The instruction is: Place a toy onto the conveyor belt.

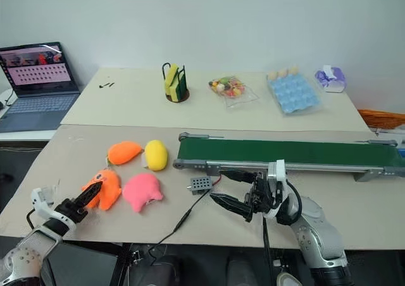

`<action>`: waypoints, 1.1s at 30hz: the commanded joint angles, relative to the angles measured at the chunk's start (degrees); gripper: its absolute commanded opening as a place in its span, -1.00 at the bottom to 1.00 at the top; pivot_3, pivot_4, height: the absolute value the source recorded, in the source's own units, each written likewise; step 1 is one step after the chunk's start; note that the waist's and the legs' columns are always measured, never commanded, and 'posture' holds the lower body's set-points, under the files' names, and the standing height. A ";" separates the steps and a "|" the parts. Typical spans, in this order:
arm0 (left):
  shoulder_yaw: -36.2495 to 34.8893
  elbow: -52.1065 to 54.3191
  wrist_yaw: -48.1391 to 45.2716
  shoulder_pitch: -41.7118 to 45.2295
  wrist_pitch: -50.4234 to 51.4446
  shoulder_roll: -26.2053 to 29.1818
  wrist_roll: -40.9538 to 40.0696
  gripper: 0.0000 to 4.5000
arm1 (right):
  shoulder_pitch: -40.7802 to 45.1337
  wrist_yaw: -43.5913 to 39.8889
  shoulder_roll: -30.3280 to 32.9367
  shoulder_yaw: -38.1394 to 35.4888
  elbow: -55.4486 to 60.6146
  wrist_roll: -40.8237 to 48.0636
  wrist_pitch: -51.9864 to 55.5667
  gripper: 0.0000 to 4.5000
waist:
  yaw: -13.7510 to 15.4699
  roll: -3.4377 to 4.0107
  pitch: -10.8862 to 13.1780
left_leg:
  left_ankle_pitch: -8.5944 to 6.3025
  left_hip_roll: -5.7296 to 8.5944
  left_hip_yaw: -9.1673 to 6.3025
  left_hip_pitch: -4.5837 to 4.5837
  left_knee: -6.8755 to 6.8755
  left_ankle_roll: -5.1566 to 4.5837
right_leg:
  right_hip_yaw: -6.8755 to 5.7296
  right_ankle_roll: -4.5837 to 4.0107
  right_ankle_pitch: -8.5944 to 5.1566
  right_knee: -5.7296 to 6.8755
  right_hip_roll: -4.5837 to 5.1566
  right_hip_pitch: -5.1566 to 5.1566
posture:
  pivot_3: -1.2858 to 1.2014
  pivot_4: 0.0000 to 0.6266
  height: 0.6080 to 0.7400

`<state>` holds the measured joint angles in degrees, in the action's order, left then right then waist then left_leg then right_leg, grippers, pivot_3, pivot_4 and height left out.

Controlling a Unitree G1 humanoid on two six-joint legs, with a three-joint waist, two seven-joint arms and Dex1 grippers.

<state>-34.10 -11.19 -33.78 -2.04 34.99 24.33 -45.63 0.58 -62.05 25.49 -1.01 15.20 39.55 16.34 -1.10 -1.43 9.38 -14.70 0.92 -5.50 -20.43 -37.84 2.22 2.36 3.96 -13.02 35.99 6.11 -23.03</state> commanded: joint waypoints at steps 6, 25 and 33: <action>5.39 -5.98 -1.62 1.41 -13.78 3.77 13.03 0.97 | 0.23 1.01 -1.07 -1.72 1.61 1.36 -1.11 1.00 | -0.03 0.00 0.01 | 0.00 0.00 0.01 0.00 0.05 0.00 | 0.00 -0.02 -0.01 -0.03 0.00 -0.01 | 0.03 -0.52 1.00; 11.00 -20.94 -1.30 6.10 -37.51 5.07 26.07 0.97 | 1.44 2.86 -1.33 -2.11 1.29 0.92 -0.62 1.00 | 0.06 0.05 -0.02 | 0.00 0.00 0.01 0.11 0.08 -0.01 | 0.01 0.02 -0.03 0.00 -0.01 0.03 | 0.03 -0.52 1.00; 11.93 -18.44 -3.26 6.35 -32.78 4.71 24.34 0.97 | 1.26 3.35 -0.92 -2.49 1.44 0.98 -0.48 1.00 | 0.07 0.05 -0.01 | 0.00 -0.01 0.01 0.10 0.08 -0.01 | 0.01 0.05 -0.04 0.01 -0.01 0.03 | 0.03 -0.52 1.00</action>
<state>-23.29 -29.62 -37.12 4.89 0.42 29.22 -21.95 1.32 -58.69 24.18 -2.07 15.21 39.54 16.36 -1.03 -1.38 9.37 -14.71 0.92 -5.49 -20.33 -37.76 2.22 2.36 4.01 -13.07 36.00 6.10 -23.01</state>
